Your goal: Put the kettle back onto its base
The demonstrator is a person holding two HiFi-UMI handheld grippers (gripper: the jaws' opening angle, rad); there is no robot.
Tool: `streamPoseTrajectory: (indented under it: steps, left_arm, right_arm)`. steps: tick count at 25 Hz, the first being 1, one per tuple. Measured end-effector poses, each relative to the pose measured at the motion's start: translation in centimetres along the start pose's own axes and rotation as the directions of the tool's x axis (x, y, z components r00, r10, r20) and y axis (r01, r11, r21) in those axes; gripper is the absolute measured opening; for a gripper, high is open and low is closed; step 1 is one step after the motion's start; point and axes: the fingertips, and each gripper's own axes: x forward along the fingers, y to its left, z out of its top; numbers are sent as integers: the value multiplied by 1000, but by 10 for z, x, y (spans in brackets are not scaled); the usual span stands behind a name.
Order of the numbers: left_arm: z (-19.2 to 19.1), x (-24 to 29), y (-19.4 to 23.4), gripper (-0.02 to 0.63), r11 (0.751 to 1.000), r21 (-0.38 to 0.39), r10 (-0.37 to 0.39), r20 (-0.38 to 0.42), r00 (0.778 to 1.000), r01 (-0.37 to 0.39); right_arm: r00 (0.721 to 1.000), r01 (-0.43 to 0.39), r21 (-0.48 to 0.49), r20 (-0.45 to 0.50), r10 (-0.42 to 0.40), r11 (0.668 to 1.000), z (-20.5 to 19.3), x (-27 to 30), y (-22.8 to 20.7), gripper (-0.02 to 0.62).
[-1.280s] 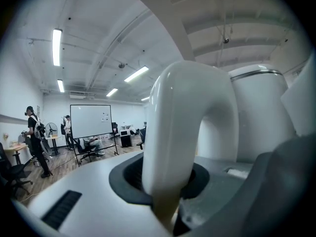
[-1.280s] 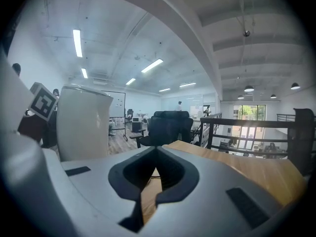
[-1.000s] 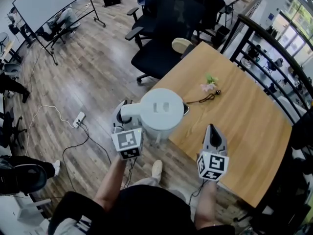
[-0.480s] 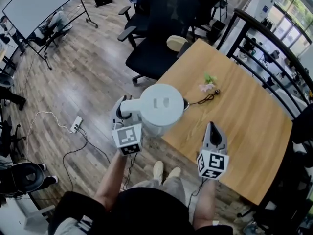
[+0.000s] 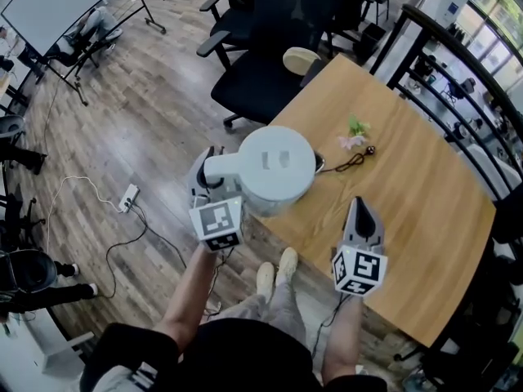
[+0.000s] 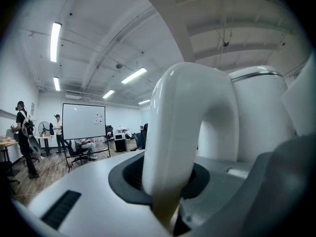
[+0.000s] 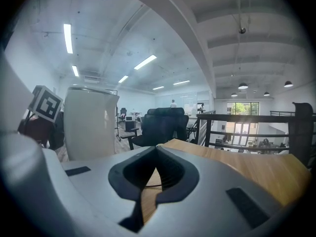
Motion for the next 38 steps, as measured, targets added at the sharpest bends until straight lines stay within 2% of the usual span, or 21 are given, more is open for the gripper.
streamPoseTrajectory:
  steps: [4,10,18,30,34,38]
  left_arm:
    - [-2,12,-5,71,1000,-29,9,10,1000,-9]
    - [-19,32,-14,71,999,-4,38,-25,999,-38]
    - [-54,57,-21,71,999,3,42,-38,998,-42]
    - [-70,86,-42,71,999,-32,37,-24,999,-38]
    - [-72,92,-51,71,999,-7,37,-33,999,-37]
    - [-80,97,-54,71,999,-16,40,-34,999,-41]
  right_arm:
    - [1000,-18,3,-7,18,1000,-6,18,-2,-2]
    - [998,-41,12,-43,42,999,-18,47,-11,-2]
    - [997,-66,32,-43,67,997,-38,82,-19,-2]
    - [993,-66,74,-96,73,995,-72,101,-33,-2]
    - [992,-68,82,-104,77,994,-80,105,-41,-2]
    - [991,-72,84,-110,81,994,-85,111,-44,-2]
